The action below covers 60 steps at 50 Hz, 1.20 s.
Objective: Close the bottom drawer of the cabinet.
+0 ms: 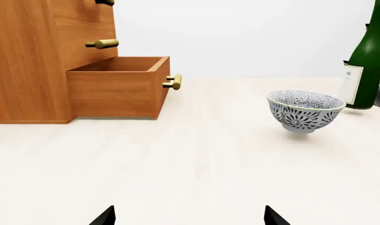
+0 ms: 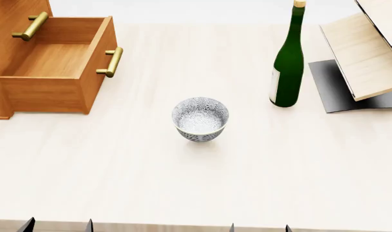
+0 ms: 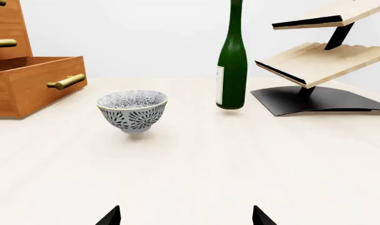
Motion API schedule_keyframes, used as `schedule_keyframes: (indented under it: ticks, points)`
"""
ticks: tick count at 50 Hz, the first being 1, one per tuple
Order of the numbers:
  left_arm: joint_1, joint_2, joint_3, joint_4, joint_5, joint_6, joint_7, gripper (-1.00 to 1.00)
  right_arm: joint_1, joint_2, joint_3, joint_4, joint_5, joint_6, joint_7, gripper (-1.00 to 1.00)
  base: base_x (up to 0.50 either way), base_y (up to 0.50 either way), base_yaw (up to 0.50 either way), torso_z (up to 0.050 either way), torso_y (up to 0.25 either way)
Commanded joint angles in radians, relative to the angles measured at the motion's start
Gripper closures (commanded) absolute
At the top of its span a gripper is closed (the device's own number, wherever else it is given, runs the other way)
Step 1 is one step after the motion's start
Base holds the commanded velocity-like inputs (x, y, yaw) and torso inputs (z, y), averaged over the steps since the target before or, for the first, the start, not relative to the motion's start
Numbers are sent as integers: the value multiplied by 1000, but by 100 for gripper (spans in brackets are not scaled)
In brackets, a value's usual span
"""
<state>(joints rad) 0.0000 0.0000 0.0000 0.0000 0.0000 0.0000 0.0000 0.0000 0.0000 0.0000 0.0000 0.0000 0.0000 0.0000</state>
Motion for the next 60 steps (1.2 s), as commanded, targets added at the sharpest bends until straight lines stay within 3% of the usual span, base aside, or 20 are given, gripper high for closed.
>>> schedule_keyframes:
  ticks: [1,2,3,9,22,47,60]
  points:
    - [2,-33,39,-31,-7,-3,23,-100,27,9,15,150,89,-88,-13,-100,0,0,0,0,0]
    - [-113,-91,43,-181,38,17,24,-100,149,40,22,193,43,62,52,-100,0,0,0,0,0]
    - [-108,-97,52,-186,50,18,23,-100,154,44,19,176,40,165,59,-100,0,0,0,0,0]
    - [-108,-115,62,11,66,-133,30,-100,184,59,-4,63,22,283,89,-100,0,0,0,0,0]
    - [-109,-144,28,240,45,-237,21,-100,179,78,-19,-229,37,502,124,-100,0,0,0,0,0]
    - [-107,-166,9,300,29,-246,-18,-100,204,119,-59,-276,66,542,130,-100,0,4,0,0,0]
    - [-108,-174,12,299,19,-250,-27,-100,203,131,-85,-273,72,537,132,-100,0,452,0,0,0]
